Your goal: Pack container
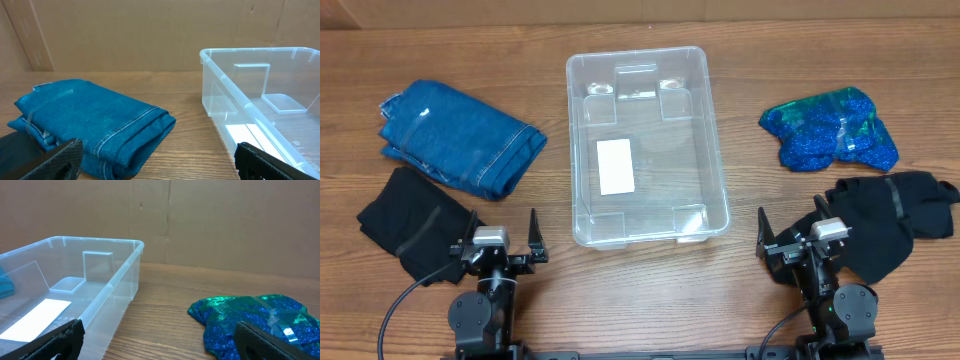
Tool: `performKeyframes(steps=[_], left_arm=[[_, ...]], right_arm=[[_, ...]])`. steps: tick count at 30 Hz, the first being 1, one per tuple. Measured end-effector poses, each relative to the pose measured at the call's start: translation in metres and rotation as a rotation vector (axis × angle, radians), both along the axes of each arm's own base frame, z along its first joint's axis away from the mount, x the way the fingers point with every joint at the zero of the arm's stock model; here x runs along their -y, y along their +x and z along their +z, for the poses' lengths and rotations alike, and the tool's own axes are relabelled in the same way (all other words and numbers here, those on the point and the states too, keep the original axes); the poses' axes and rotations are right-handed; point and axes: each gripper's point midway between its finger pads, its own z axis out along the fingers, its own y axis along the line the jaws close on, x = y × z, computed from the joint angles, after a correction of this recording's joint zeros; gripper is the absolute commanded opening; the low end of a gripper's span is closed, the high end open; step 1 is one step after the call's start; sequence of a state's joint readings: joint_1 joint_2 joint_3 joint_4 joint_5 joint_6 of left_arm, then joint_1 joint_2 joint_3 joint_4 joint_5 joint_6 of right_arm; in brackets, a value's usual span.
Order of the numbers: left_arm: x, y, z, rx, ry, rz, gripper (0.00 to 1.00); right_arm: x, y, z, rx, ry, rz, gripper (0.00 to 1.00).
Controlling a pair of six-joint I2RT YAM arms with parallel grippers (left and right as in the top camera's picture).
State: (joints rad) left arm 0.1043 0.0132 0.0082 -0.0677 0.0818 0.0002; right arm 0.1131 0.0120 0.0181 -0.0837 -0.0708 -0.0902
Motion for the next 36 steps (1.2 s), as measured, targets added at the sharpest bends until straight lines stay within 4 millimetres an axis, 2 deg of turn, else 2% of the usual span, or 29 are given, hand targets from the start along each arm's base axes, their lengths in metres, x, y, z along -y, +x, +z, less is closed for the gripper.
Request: performKeyframes(steps=[11,19,23,25,29,34,36], left_arm=[[0.0,0.0,0.0,0.0,0.0,0.0,1.0],[0.0,-0.001,-0.003,-0.014,-0.093,0.007,1.0],[0.001,-0.009,-0.004,-0.107,-0.162,0.018,1.0],[0.001,-0.012,0.005,-0.122,-0.17,0.025,1.0],[-0.004,-0.011,0.062,-0.118,-0.166,0.051,1.0],[-0.019,0.006,0.112,-0.256,-0.16,0.133,1.0],[-0.022,0.015,0.126,-0.327,-0.157,0.155,1.0]], right_arm=[[0.0,0.0,0.0,-0.001,0.013,0.0,1.0],[0.008,0.002,-0.002,-0.044,0.188,-0.05,1.0],[0.016,0.006,-0.017,-0.127,0.254,-0.115,1.0],[0.021,0.008,-0.015,-0.156,0.262,-0.151,1.0],[0.029,0.025,0.029,-0.187,0.249,-0.212,1.0],[0.03,0.067,0.075,-0.316,0.215,-0.26,1.0],[0.03,0.084,0.085,-0.391,0.2,-0.276,1.0]])
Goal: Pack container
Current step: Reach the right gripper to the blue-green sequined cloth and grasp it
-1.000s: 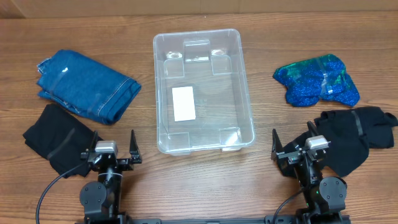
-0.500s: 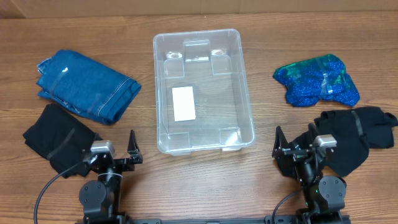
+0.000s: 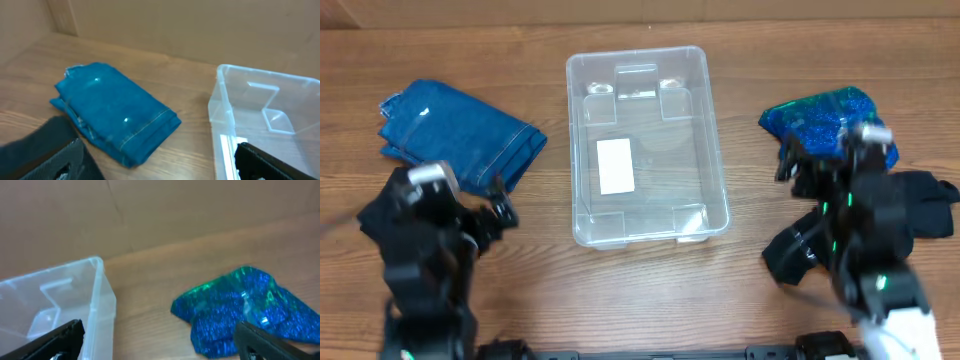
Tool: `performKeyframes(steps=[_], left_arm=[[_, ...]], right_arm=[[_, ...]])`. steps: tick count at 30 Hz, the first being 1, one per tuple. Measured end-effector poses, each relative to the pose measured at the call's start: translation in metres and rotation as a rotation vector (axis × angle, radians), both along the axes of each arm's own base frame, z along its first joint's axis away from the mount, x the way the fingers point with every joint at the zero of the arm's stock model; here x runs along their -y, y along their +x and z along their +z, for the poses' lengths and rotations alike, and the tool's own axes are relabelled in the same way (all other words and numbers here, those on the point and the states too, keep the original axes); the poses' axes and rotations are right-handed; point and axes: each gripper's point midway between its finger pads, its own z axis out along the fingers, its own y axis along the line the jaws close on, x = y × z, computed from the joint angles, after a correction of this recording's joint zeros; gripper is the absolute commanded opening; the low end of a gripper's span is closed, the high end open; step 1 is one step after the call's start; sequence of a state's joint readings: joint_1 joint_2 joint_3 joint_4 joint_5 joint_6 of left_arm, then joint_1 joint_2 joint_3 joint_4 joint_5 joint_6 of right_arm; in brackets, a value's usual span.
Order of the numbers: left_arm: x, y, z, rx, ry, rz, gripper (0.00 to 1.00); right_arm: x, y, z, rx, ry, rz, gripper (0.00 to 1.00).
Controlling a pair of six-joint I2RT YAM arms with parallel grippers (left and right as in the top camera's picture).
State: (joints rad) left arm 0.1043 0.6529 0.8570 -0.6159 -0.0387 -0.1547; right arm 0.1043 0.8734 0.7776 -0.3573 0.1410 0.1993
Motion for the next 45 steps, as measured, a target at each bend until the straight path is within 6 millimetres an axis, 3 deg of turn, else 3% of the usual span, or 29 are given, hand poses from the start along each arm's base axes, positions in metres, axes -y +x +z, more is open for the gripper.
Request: performKeyframes(steps=[2,4,7,10,13,16,24,31,35,39,40,44,45], left_arm=[[-0.003,0.011,0.014,-0.1,-0.004,0.01,1.0],[-0.005,0.017,0.015,-0.21,-0.013,0.014,1.0],[-0.004,0.032,0.024,-0.308,-0.03,0.002,1.0],[0.0,0.043,0.027,-0.335,-0.049,-0.022,1.0],[0.004,0.048,0.025,-0.348,-0.066,-0.045,1.0],[0.006,0.048,0.023,-0.354,-0.072,-0.052,1.0],[0.007,0.048,0.023,-0.358,-0.077,-0.058,1.0],[0.007,0.047,0.022,-0.36,-0.077,-0.058,1.0],[0.007,0.047,0.022,-0.36,-0.077,-0.057,1.0],[0.007,0.047,0.023,-0.359,-0.077,-0.058,1.0],[0.007,0.047,0.023,-0.359,-0.077,-0.058,1.0],[0.007,0.048,0.023,-0.359,-0.077,-0.058,1.0],[0.007,0.047,0.023,-0.359,-0.077,-0.058,1.0]], right_arm=[[0.005,0.023,0.012,-0.077,-0.003,-0.018,1.0],[0.012,0.031,0.004,-0.216,0.012,-0.021,1.0],[0.033,0.064,-0.004,-0.35,0.096,-0.031,1.0],[0.057,0.078,-0.031,-0.433,0.215,-0.068,1.0],[0.09,0.079,-0.067,-0.517,0.372,-0.144,1.0],[0.109,0.079,-0.102,-0.596,0.474,-0.19,1.0],[0.105,0.081,-0.184,-0.784,0.579,-0.226,1.0],[0.117,0.083,-0.212,-0.821,0.571,-0.306,1.0],[0.121,0.09,-0.241,-0.839,0.582,-0.33,1.0],[0.127,0.11,-0.24,-0.761,0.584,-0.321,0.64],[0.128,0.113,-0.241,-0.75,0.589,-0.324,0.48],[0.132,0.128,-0.242,-0.691,0.587,-0.312,0.06],[0.133,0.13,-0.241,-0.679,0.583,-0.307,0.04]])
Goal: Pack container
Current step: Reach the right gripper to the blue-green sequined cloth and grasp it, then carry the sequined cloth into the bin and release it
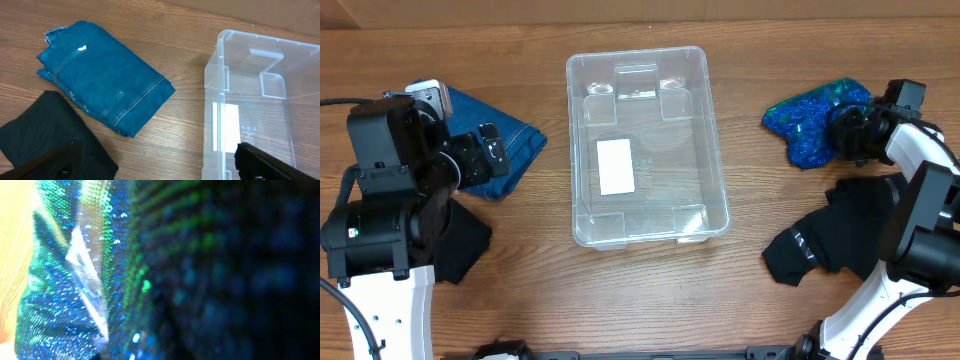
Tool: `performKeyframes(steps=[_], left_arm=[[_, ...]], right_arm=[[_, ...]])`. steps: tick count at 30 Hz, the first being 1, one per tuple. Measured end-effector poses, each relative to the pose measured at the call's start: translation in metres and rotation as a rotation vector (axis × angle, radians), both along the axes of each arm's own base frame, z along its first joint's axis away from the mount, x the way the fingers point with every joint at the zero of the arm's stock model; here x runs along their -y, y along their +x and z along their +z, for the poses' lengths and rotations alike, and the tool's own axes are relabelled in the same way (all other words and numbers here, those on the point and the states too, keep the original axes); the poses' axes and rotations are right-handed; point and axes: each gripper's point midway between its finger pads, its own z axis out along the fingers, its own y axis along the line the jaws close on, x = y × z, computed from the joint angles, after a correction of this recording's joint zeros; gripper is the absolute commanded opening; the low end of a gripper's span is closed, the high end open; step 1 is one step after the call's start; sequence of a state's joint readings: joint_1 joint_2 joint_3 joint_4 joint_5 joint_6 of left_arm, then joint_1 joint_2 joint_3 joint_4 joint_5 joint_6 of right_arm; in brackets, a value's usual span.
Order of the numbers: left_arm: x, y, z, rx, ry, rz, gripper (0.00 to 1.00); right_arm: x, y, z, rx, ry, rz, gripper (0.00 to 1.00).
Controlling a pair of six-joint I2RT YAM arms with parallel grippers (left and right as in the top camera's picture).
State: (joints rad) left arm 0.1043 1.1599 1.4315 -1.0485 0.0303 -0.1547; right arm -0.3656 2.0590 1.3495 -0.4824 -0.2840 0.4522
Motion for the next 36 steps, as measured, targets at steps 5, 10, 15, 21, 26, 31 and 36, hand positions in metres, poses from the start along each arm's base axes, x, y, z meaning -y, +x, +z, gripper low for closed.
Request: performKeyframes(steps=[5,10,15,21,26,31,36], left_arm=[[0.0,0.0,0.0,0.0,0.0,0.0,1.0],[0.0,0.0,0.0,0.0,0.0,0.0,1.0],[0.0,0.0,0.0,0.0,0.0,0.0,1.0],[0.0,0.0,0.0,0.0,0.0,0.0,1.0],[0.0,0.0,0.0,0.0,0.0,0.0,1.0],[0.0,0.0,0.0,0.0,0.0,0.0,1.0],[0.0,0.0,0.0,0.0,0.0,0.0,1.0]], right_arm=[[-0.003,0.006,0.004,0.036,0.006,0.04,0.04],[-0.017,-0.001,0.039,0.077,-0.019,0.159,0.04],[-0.065,0.001,0.178,0.317,-0.217,0.421,0.04],[-0.232,-0.037,0.297,0.68,-0.392,0.944,0.04],[-0.352,-0.075,0.257,0.714,-0.467,1.407,0.04],[-0.403,-0.084,0.19,0.643,-0.486,1.657,0.04],[-0.415,-0.064,0.121,0.541,-0.488,1.713,0.04]])
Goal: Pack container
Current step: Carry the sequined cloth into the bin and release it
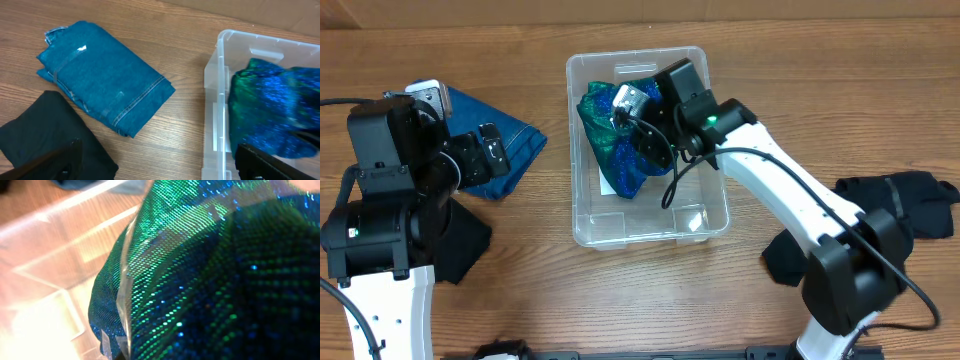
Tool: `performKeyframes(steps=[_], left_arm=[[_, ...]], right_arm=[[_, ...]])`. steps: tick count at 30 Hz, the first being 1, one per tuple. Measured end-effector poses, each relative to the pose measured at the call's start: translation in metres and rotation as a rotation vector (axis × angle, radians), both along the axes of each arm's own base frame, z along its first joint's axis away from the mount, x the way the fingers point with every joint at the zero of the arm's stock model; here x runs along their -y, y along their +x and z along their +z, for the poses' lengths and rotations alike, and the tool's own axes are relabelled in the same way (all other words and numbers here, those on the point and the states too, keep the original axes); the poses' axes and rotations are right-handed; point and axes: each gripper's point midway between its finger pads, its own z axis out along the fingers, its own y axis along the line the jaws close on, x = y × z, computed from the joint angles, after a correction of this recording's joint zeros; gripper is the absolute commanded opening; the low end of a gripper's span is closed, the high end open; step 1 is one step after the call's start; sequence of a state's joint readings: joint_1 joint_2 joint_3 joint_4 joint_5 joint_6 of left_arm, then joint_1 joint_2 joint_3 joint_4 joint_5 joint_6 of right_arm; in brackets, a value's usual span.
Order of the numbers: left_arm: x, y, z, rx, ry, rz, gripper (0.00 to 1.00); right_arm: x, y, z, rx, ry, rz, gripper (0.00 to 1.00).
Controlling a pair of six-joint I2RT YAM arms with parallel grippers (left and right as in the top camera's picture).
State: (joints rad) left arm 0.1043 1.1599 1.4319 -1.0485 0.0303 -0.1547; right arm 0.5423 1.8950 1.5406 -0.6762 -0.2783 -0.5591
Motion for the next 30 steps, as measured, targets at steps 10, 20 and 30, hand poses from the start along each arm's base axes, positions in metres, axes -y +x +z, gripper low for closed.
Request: performKeyframes(steps=[10,20,30], left_arm=[[0.0,0.002,-0.004,-0.016,-0.002,0.0,1.0],[0.0,0.003,-0.006,-0.023,-0.002,0.0,1.0],[0.0,0.002,-0.008,-0.031,-0.004,0.0,1.0]], right_arm=[[-0.015,0.032,-0.004,0.111,0.044,-0.008,0.33],[-0.002,0.053,-0.009,0.118,0.03,-0.176,1.0],[0.07,0.061,0.11,0.298,0.094,-0.557,1.0]])
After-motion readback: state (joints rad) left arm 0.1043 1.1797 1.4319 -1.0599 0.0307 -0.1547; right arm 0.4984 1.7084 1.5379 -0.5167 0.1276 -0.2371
